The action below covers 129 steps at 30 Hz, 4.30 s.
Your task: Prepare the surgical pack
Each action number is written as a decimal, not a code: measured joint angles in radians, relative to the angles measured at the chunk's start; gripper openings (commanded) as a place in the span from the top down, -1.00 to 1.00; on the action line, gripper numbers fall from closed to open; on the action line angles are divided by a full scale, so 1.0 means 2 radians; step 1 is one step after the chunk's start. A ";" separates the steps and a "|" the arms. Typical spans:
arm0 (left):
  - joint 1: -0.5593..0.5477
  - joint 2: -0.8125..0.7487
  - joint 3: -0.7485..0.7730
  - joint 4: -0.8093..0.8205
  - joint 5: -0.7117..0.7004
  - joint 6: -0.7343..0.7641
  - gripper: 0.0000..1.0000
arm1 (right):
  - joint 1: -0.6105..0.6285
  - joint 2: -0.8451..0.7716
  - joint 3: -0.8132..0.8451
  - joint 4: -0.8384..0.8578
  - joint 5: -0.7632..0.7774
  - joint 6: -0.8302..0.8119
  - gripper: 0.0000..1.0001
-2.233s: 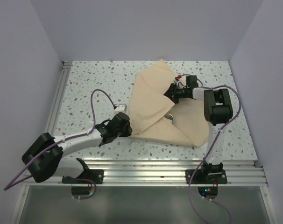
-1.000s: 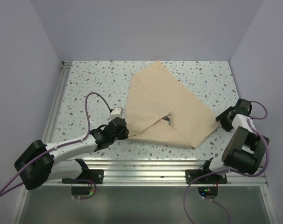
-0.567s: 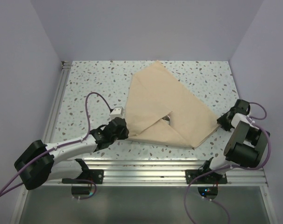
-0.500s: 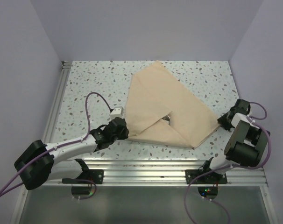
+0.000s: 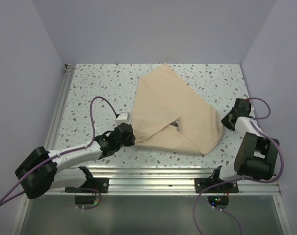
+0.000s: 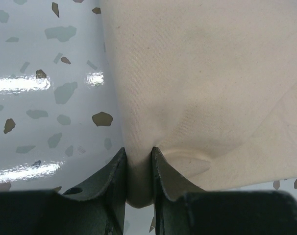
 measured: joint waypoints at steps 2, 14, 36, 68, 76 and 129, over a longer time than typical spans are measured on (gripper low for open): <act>0.000 0.000 0.000 0.000 0.000 0.000 0.67 | 0.035 -0.034 0.005 -0.010 0.009 -0.001 1.00; 0.000 0.000 0.000 0.000 -0.002 0.003 0.67 | 0.167 -0.145 0.114 -0.084 0.025 -0.008 1.00; 0.000 0.004 0.000 0.000 -0.015 0.013 0.68 | -0.040 -0.091 -0.022 -0.034 -0.002 0.003 0.96; 0.000 -0.007 0.000 0.000 -0.019 0.025 0.68 | -0.054 -0.054 -0.060 0.018 -0.002 0.015 0.18; 0.000 -0.007 0.000 0.000 -0.019 0.024 0.68 | -0.054 -0.029 -0.059 0.029 -0.003 0.016 0.20; 0.000 -0.003 0.000 -0.001 -0.023 0.024 0.68 | -0.034 0.006 -0.042 0.058 -0.022 0.015 1.00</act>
